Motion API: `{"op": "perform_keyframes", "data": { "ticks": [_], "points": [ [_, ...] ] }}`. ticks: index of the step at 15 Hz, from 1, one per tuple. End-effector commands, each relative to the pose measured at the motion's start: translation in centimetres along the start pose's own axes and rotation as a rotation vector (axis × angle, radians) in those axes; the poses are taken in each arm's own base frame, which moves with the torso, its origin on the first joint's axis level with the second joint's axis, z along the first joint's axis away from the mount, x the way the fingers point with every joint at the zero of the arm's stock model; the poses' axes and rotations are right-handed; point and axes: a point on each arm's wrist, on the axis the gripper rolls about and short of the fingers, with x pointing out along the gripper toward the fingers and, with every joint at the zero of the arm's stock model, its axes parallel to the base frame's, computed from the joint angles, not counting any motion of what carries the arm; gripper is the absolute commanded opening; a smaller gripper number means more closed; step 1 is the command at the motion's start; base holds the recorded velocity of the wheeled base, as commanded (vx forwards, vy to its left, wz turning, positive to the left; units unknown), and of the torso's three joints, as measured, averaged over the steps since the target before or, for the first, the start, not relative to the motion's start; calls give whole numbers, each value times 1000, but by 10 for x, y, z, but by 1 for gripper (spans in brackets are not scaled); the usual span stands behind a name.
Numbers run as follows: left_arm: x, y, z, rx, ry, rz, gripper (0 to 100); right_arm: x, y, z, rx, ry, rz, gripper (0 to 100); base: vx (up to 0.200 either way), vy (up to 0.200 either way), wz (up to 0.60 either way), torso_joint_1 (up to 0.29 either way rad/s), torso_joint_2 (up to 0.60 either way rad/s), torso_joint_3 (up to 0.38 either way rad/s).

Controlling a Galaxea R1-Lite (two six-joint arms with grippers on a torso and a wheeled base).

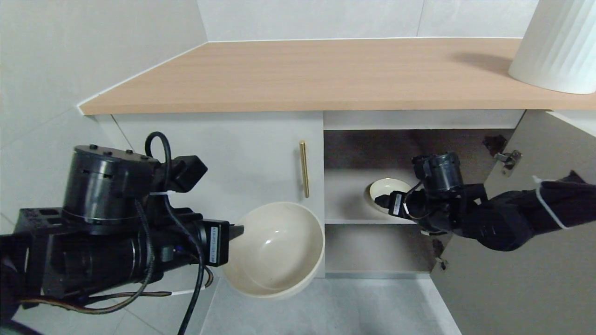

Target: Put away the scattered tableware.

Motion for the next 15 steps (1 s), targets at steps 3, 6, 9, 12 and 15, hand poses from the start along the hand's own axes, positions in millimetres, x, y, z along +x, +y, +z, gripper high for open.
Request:
{"op": "perform_keyframes", "data": {
  "ticks": [3, 6, 9, 12, 15],
  "points": [
    [46, -18, -34, 101, 86, 82, 0, -119, 22, 3, -186, 20, 267, 100, 0, 0, 0, 0, 0, 0],
    [50, -27, -40, 150, 76, 74, 0, -146, 33, -16, -300, 142, 348, 100, 0, 0, 0, 0, 0, 0],
    [46, -33, -39, 152, 24, 40, 0, -141, 40, -30, -351, 208, 347, 100, 0, 0, 0, 0, 0, 0],
    [43, -40, -43, 171, -19, 1, 0, -127, 47, -43, -375, 250, 325, 100, 0, 0, 0, 0, 0, 0],
    [41, -44, -47, 209, -27, -18, 0, -115, 55, -51, -362, 272, 297, 100, 0, 0, 0, 0, 0, 0]
  ]
}}
